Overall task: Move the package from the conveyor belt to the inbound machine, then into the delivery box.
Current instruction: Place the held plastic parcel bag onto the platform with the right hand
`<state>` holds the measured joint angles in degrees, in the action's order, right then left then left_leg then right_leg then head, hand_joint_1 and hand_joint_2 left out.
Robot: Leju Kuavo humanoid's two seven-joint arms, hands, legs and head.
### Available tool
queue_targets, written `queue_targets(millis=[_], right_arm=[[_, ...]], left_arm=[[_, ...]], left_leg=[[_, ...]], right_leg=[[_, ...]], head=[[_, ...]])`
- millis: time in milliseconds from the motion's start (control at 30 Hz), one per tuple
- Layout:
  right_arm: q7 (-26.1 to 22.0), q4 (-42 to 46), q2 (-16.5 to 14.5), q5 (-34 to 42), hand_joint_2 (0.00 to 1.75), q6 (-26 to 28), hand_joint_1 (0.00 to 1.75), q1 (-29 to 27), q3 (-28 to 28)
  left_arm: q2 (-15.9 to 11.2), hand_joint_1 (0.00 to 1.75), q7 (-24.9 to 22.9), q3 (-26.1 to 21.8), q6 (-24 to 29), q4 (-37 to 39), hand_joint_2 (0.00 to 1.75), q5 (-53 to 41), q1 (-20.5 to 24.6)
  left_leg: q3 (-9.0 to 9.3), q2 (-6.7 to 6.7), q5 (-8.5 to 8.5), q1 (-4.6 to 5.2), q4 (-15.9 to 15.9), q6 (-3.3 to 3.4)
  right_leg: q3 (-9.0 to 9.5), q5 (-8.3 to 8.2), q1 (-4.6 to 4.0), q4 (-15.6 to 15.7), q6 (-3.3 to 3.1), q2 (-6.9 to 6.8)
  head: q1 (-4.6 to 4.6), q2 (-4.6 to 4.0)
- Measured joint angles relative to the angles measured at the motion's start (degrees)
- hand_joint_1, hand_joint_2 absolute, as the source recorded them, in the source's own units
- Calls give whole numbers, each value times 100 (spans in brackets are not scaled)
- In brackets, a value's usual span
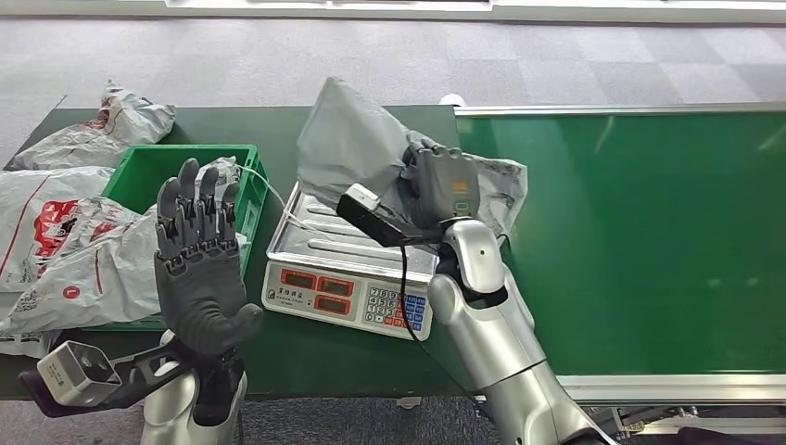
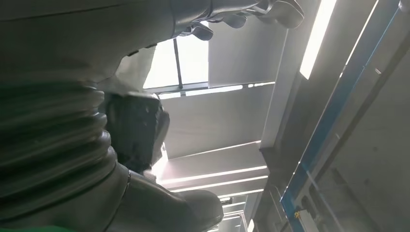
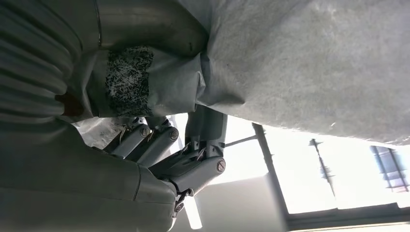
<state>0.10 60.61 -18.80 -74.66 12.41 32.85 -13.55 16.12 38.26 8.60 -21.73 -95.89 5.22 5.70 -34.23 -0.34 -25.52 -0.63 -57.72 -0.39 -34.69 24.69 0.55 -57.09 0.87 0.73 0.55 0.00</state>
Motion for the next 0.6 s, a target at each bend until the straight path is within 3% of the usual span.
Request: queue_targets(millis=[367,400,500,533,600], right_arm=[[-185,-812,-220,329,175,-132,175,346,-908],[-185,-834,-228,340,175,-136,153,348,-951],[-151,-887,-236,368,175,-128,22,353,-1040],[-106,-898,-236,365,175,-103,0,354,-1063],[12,-906,-233,330,175,-2,0,354,-1099]], left_arm=[[-52,0,133,86,42,247,175,78,108],[-60,0,134,92,42,259,175,85,109],[-77,0,139,121,45,279,175,93,110],[-81,0,143,128,49,281,175,95,110],[-85,0,150,132,77,282,175,94,109]], left_leg=[[-8,-11,-5,-8,0,-7],[-8,-11,-6,-8,0,-7],[-8,-10,-6,-8,0,-7],[-8,-10,-6,-8,0,-7],[-8,-10,-6,-8,0,-7]], right_leg=[[-5,9,-1,-1,-12,-12],[-5,9,-2,-1,-12,-12],[-5,9,-2,-1,-12,-12],[-5,9,-2,-1,-12,-12],[-6,9,-2,-1,-12,-12]], head=[[-1,0],[-1,0],[-1,0],[-1,0],[-1,0]])
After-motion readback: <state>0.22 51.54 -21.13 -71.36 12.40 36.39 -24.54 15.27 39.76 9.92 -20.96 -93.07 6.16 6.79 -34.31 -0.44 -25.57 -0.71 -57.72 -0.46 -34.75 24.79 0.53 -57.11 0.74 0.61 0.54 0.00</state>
